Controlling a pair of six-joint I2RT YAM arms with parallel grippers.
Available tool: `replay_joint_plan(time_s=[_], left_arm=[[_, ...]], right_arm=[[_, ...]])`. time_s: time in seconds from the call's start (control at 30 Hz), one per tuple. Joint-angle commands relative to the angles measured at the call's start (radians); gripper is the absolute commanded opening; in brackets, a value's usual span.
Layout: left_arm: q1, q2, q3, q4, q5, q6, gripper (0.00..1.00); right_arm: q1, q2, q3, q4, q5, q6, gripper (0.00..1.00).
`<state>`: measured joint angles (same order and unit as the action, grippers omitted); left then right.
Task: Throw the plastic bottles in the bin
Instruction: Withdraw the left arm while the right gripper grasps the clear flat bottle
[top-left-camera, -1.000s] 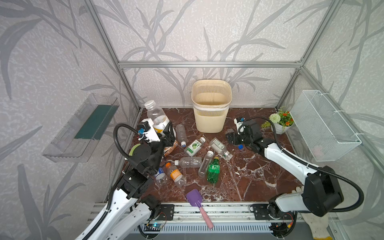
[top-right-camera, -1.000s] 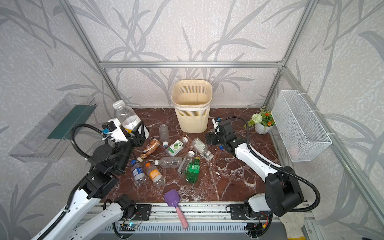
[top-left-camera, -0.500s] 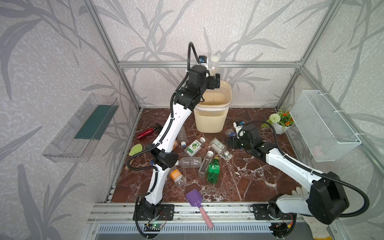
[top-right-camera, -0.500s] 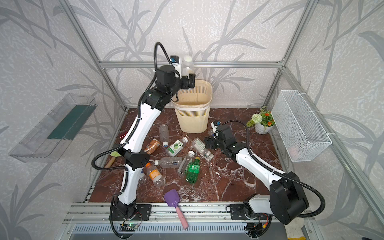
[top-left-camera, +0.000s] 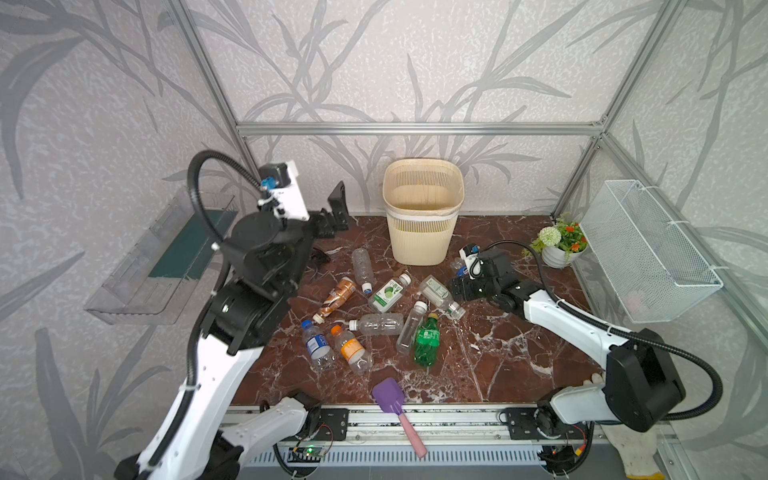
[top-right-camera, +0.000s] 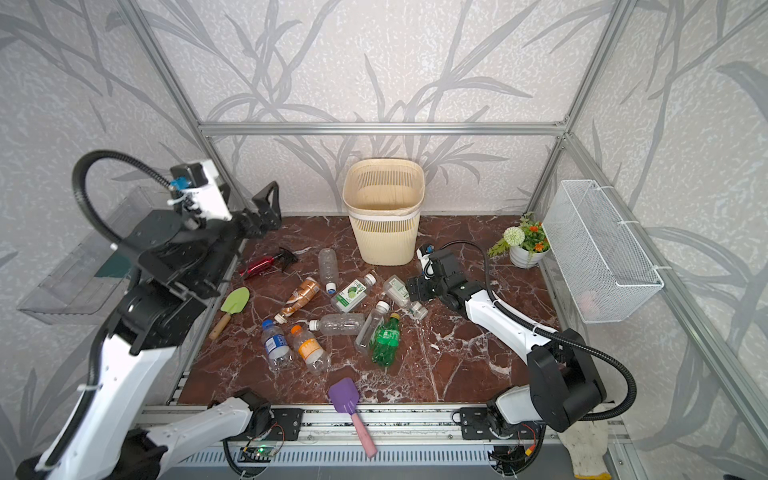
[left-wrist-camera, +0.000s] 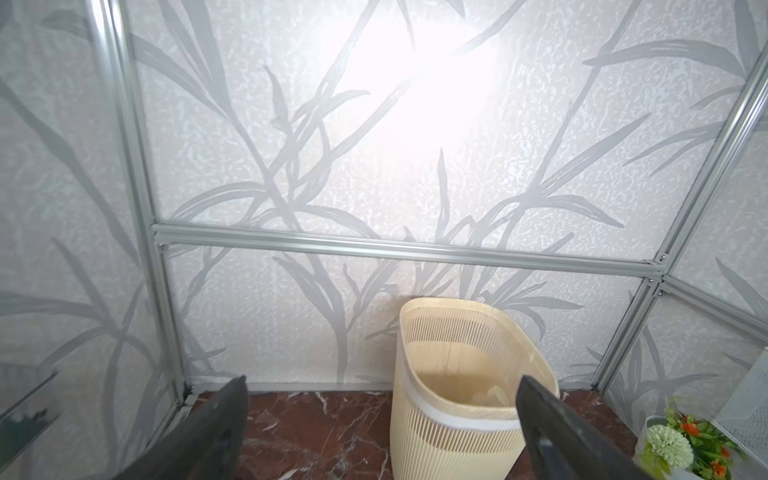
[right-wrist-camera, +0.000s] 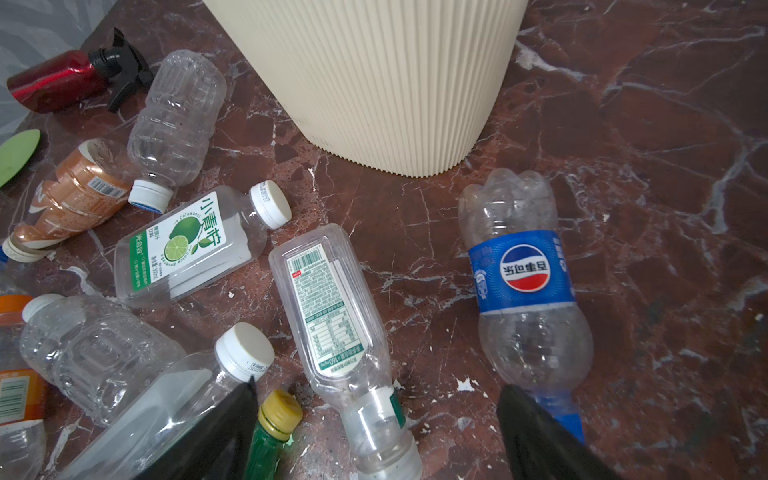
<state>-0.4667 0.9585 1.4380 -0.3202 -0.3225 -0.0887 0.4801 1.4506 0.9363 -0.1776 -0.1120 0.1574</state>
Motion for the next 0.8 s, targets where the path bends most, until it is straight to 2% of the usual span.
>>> replay_joint_plan(time_s=[0.0, 0.13, 0.3, 0.4, 0.5, 0.77], left_arm=[[0.038, -0.008, -0.222, -0.012, -0.009, 0.05, 0.99], [0.093, -0.067, -0.37, 0.025, 0.016, 0.082, 0.99], [0.133, -0.041, -0.513, 0.123, 0.088, 0.062, 0.97], [0.142, 0.014, -0.493, 0.082, 0.16, 0.016, 0.95], [0.142, 0.063, -0.442, 0.001, 0.162, -0.004, 0.94], [0.142, 0.072, -0.475, 0.039, 0.232, -0.063, 0.93]], right_arm=[[0.006, 0.046, 0.066, -0.089, -0.056, -0.1, 0.91], [0.026, 0.108, 0.115, -0.124, -0.038, -0.154, 0.91], [0.089, 0.211, 0.208, -0.203, 0.028, -0.241, 0.9], [0.114, 0.264, 0.251, -0.234, 0.06, -0.251, 0.87], [0.114, 0.323, 0.306, -0.267, 0.05, -0.231, 0.85], [0.115, 0.421, 0.363, -0.261, 0.051, -0.216, 0.79]])
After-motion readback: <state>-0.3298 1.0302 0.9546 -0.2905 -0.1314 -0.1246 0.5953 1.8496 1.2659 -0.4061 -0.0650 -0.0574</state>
